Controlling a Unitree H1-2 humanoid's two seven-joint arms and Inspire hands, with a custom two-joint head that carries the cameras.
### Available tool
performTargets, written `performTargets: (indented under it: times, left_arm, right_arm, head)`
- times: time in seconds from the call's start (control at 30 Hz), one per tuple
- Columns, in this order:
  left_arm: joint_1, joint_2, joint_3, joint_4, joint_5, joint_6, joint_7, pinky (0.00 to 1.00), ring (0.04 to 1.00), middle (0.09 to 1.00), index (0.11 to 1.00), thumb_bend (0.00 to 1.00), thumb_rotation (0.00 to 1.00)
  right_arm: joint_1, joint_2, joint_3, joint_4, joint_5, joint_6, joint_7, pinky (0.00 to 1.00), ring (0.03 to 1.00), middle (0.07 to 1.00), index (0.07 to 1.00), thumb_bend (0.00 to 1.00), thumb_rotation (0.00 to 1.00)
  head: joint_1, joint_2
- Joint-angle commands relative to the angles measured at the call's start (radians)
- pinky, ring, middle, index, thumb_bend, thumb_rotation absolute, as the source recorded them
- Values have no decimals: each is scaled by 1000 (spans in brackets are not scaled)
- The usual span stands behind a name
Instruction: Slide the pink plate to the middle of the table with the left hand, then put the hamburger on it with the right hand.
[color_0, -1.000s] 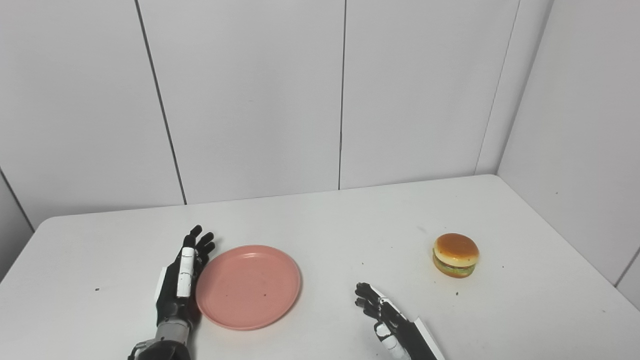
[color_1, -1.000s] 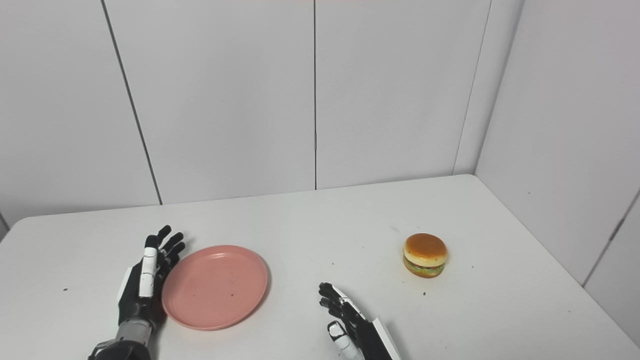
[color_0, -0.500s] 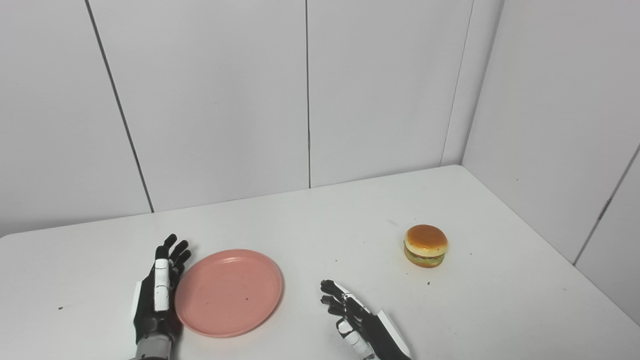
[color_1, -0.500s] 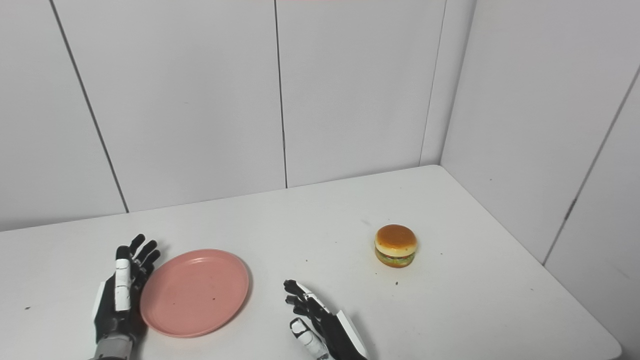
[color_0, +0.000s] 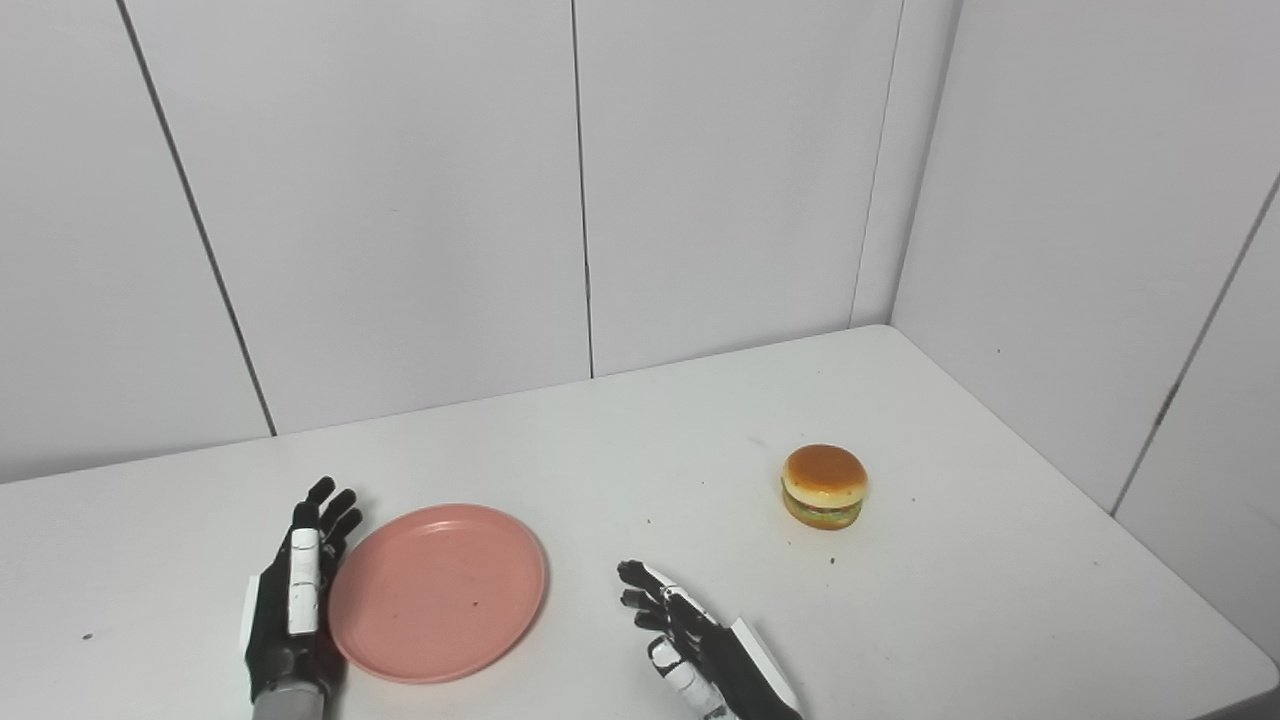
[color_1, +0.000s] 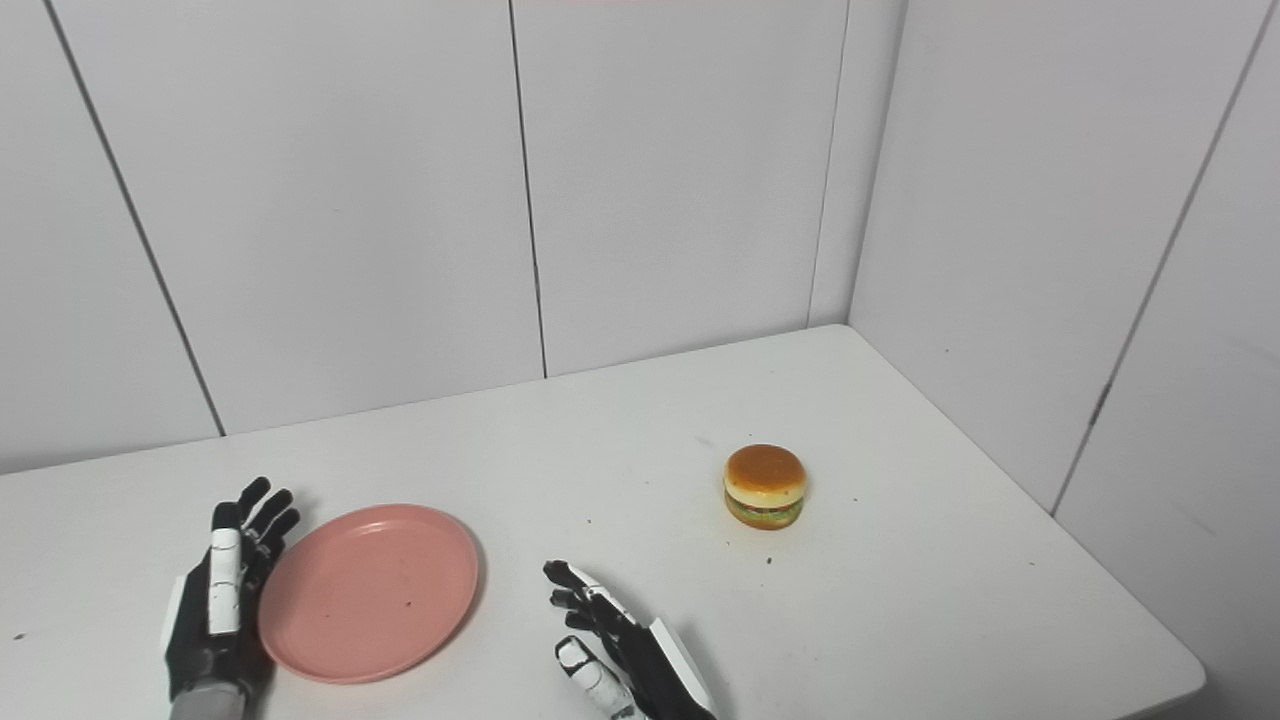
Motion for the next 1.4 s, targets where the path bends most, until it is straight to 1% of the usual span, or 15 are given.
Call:
performTargets:
  times: [0.0, 0.23, 0.27, 0.37, 0.5, 0.67, 0.73, 0.8, 0.9, 0.97, 1.07, 1.13, 1.27, 1.33, 1.37]
  left_arm:
    - [11, -21, -13, 9, 2, 23, 8, 1000, 889, 870, 853, 861, 879]
    - [11, -30, -15, 13, 1, 26, 12, 1000, 901, 881, 861, 853, 878]
    - [12, -34, -16, 9, 0, 30, 13, 1000, 901, 881, 861, 852, 878]
    - [13, -41, -18, 4, -3, 36, 13, 1000, 902, 877, 864, 833, 884]
    - [3, -35, -28, 14, 12, 28, 15, 999, 898, 879, 866, 838, 909]
    - [-7, -28, -27, 32, 0, 24, 8, 1000, 895, 873, 858, 822, 916]
    - [-8, -29, -25, 34, -6, 25, 5, 1000, 890, 869, 857, 829, 894]
    - [-8, -29, -26, 37, -6, 21, 4, 1000, 888, 867, 856, 830, 889]
    - [-8, -29, -25, 40, -7, 19, 2, 1000, 892, 869, 852, 826, 889]
    - [-9, -28, -24, 44, -8, 19, 1, 1000, 896, 873, 861, 822, 895]
    - [-8, -30, -20, 48, -17, 18, -3, 1000, 902, 875, 856, 822, 882]
    - [-8, -30, -19, 56, -16, 15, -4, 1000, 899, 875, 853, 829, 876]
    - [-9, -27, -25, 71, -4, 4, -3, 1000, 890, 877, 860, 834, 885]
    - [-10, -26, -27, 75, -2, 1, -4, 1000, 891, 879, 864, 834, 891]
    - [-10, -25, -28, 76, -2, 0, -5, 1000, 893, 878, 867, 833, 892]
  right_arm:
    - [2, 28, 15, 28, 5, 19, 12, 874, 885, 918, 888, 817, 1000]
    - [5, 15, 10, 24, 7, 18, 15, 869, 885, 920, 893, 809, 1000]
    - [10, 16, 4, 19, 10, 12, 9, 869, 885, 919, 893, 809, 1000]
    - [17, 17, -5, 12, 14, 2, 1, 861, 874, 900, 893, 837, 1000]
    - [26, 16, -26, -82, -8, 5, -27, 840, 863, 866, 912, 816, 999]
    - [-2, 2, -45, -174, -90, 2, -43, 795, 846, 868, 907, 849, 1000]
    - [-21, -4, -59, -211, -126, 10, -49, 806, 848, 866, 894, 917, 965]
    - [-45, -22, -69, -249, -170, 19, -43, 807, 850, 873, 896, 942, 955]
    - [-82, -52, -86, -297, -222, 33, -27, 787, 843, 876, 897, 944, 945]
    - [-102, -69, -94, -323, -249, 48, -16, 769, 836, 870, 888, 925, 928]
    - [-133, -102, -103, -373, -292, 86, 14, 760, 838, 876, 885, 912, 909]
    - [-152, -119, -112, -399, -315, 107, 28, 746, 837, 868, 863, 938, 854]
    - [-182, -152, -122, -433, -390, 140, 57, 750, 845, 866, 858, 952, 854]
    - [-202, -175, -128, -447, -437, 151, 76, 740, 844, 864, 859, 937, 852]
    - [-211, -186, -132, -452, -461, 157, 85, 701, 821, 854, 850, 927, 873]
  head:
    - [3, 2]
    - [11, 3]
    - [24, 1]
    - [24, 1]
    - [21, 2]
    - [10, -4]
    - [8, -6]
    - [6, -7]
    - [6, -7]
    - [6, -7]
    - [11, -8]
    - [9, -9]
    - [7, -12]
    - [7, -12]
    - [7, -12]
